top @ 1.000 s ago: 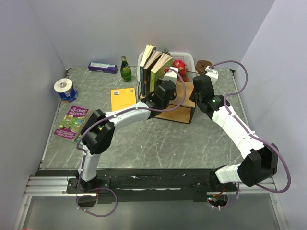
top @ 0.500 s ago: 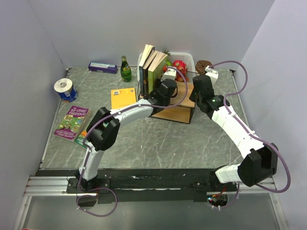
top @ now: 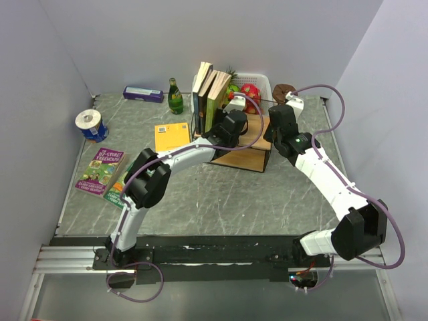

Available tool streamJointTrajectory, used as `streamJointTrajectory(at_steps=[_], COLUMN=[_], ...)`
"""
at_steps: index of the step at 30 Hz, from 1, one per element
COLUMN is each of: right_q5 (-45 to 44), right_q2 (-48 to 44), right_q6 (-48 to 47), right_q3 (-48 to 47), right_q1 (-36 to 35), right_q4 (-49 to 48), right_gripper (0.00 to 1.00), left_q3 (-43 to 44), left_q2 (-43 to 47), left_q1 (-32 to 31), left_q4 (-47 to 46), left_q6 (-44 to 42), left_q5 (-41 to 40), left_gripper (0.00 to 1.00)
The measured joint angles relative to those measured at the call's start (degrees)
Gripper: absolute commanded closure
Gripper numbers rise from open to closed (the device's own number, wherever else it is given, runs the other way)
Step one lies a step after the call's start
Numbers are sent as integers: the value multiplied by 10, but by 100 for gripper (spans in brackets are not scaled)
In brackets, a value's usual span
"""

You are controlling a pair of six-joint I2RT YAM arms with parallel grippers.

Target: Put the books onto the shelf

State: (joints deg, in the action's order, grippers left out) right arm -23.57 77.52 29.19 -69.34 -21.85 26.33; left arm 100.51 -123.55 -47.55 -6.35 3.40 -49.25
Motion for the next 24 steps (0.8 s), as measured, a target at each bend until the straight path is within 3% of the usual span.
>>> streamJointTrajectory(at_steps=[8, 13, 20, 24], right_q5=[7, 8, 8, 7], right_q2=[1, 1, 6, 9], right_q6=[4, 4, 5, 25], right_q3=[0, 0, -9, -14], right_q1=[0, 0, 0, 0], right_q4=[-3, -3, 5, 11], right_gripper=[100, 99, 87, 72], left_q3=[0, 3, 13, 28], left_q2=[0, 0, 7, 20], left_q1=[1, 1, 0, -2], left_q4=[2, 12, 31, 33], left_q6=[-9, 7, 31, 30], left_q5=[-17, -15, -2, -2], left_gripper=[89, 71, 65, 64])
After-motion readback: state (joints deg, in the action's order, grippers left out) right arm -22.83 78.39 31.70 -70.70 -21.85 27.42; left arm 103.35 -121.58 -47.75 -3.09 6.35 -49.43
